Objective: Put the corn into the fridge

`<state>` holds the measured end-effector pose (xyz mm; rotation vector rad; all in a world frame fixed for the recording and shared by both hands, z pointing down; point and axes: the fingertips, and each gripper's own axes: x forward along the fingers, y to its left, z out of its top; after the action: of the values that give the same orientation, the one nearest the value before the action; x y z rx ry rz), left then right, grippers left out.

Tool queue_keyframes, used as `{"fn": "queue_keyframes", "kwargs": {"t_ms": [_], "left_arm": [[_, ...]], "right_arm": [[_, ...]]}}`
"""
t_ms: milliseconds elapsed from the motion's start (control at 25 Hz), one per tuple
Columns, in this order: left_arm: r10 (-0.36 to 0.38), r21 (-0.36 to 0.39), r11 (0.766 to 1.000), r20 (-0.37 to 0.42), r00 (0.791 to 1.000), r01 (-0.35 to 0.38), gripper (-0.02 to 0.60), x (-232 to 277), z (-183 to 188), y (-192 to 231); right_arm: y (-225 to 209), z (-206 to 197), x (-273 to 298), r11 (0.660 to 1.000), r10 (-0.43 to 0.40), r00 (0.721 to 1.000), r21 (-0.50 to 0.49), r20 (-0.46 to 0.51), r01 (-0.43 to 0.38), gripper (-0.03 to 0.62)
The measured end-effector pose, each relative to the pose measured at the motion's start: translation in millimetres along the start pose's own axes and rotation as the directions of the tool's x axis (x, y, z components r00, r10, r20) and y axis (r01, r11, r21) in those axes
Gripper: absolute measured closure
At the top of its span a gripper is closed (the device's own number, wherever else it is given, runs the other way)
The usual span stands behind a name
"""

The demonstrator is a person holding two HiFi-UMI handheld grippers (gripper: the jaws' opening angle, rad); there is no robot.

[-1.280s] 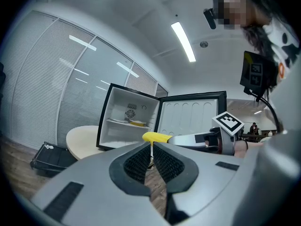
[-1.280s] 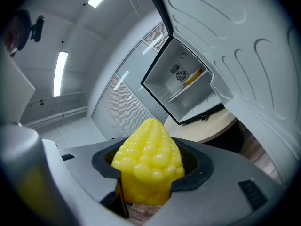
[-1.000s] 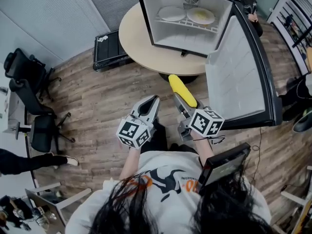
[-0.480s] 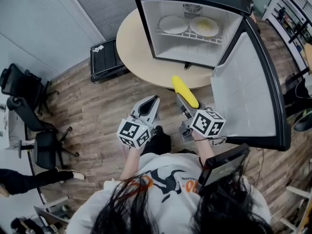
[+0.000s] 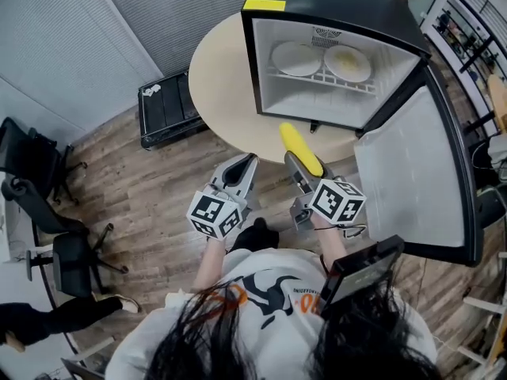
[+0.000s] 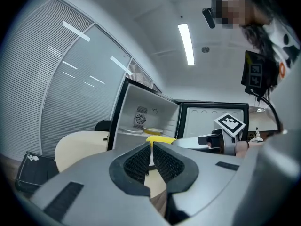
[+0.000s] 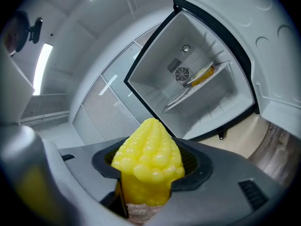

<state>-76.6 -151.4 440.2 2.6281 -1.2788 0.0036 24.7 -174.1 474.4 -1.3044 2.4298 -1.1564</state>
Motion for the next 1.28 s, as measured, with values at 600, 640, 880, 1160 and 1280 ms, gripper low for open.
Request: {"fn": "queue_keyframes", "kwargs": {"t_ms": [600,640,880,1160,1280], "left_arm": [[-0.131,-0.033,0.991,-0.026,0.991,0.130,0.568,19,-2,57],[-0.137,-0.036,0.990,-0.025,0.990,0.136,0.568,20,-2,57],[-0.176,-0.060,0.983,-0.042,0.983,0.174,0.568,27,-11,53],[-0.175,-0.074,0.982,-0.036,0.984,0.172,0.568,33,-11,57],[-0.174,-0.074,0.982,-0.038,0.984,0.171,0.568,35,-9,59]], "right_arm": [[-1,4,43,0.993,-0.118,0.991,0.021,0.066,0.117,0.335],[-1,4,42,0.992,-0.125,0.990,0.021,0.068,0.124,0.335],[-9,9,40,0.987,-0.160,0.984,0.023,0.078,0.158,0.335],[-15,26,49,0.986,-0.169,0.982,0.002,0.088,0.169,0.335],[-18,38,54,0.985,-0.172,0.980,-0.009,0.103,0.174,0.335]]}}
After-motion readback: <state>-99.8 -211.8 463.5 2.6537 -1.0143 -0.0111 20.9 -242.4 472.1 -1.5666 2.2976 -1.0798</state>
